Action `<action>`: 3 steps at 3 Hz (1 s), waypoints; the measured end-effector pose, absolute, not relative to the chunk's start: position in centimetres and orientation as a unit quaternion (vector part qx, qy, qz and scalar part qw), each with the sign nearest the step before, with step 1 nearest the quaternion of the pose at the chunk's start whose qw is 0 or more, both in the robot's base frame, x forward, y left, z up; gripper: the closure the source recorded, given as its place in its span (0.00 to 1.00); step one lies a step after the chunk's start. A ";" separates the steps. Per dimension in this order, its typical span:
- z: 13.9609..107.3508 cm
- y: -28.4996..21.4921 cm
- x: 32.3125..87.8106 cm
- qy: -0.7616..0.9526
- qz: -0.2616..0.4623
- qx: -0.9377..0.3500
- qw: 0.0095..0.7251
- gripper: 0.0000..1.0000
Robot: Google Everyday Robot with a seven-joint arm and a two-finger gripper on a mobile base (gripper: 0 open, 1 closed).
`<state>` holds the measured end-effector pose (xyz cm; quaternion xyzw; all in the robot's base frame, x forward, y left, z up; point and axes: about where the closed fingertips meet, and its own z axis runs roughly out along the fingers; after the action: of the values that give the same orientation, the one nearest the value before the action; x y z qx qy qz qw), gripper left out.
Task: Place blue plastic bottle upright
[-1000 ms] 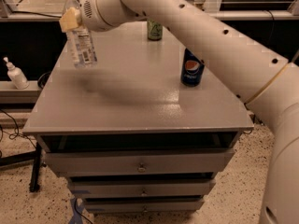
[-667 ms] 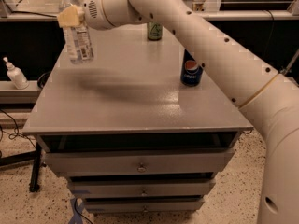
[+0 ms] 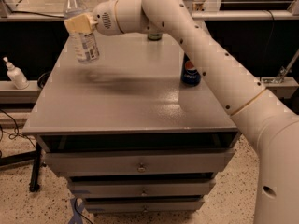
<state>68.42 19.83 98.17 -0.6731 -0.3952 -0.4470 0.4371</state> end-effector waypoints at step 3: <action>97.0 20.3 68.0 -0.478 -0.486 -0.632 0.370 1.00</action>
Offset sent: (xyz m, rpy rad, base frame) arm 0.0032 -0.0099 -0.0136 -0.0626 -0.1310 -0.0197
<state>67.98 20.25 96.96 -0.6319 -0.4777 -0.4858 0.3695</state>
